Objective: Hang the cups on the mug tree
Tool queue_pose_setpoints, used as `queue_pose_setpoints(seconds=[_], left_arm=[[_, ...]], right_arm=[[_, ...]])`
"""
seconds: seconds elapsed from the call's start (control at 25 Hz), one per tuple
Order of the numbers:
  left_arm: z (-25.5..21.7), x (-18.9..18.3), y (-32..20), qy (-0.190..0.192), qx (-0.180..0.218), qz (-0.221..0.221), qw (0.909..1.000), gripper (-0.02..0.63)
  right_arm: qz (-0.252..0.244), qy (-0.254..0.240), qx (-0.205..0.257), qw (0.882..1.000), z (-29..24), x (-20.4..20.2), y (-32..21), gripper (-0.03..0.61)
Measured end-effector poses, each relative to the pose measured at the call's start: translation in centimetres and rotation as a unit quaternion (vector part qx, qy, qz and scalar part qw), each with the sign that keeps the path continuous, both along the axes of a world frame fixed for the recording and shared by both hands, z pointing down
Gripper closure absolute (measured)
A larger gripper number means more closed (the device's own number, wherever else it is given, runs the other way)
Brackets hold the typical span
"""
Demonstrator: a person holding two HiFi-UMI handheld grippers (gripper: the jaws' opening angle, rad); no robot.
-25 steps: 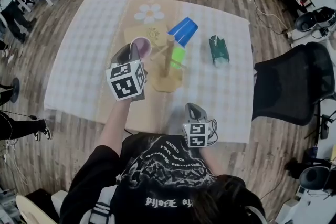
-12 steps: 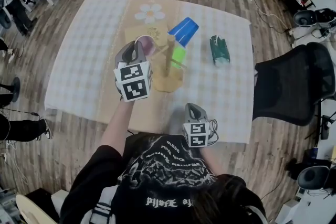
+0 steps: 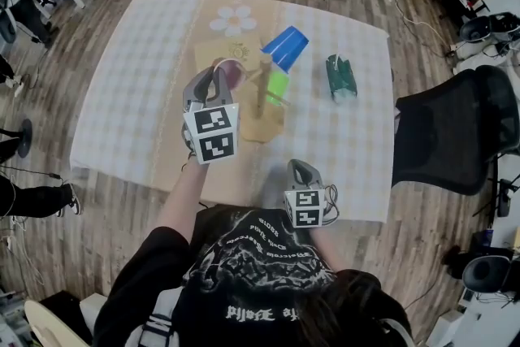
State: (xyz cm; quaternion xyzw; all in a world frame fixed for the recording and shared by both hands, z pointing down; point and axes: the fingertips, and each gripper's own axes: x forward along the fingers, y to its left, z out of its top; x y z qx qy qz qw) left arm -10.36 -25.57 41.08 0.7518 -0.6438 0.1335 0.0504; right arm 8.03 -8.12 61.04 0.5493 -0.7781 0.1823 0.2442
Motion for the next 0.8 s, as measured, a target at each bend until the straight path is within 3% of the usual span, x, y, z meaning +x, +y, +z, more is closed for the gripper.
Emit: queue_pose_setpoints(seconds=[0.24,0.44,0.8], left_arm=[[-0.3,0.4,0.5,-0.015,0.009,0.010,0.9998,0.571],[-0.7,1.0,0.9,-0.051,0.030,0.024,0.9980,0.571],[-1.0,1.6,1.2,-0.051,0.034,0.040,0.9973,0.571]], right_arm=[[-0.003,0.001,-0.001,1.000,-0.3,-0.2,0.1,0.571],[-0.002,0.004,-0.001,1.000,-0.4,-0.2,0.2,0.571],[-0.006,0.006,-0.001,1.000,-0.5,-0.4,0.1,0.571]])
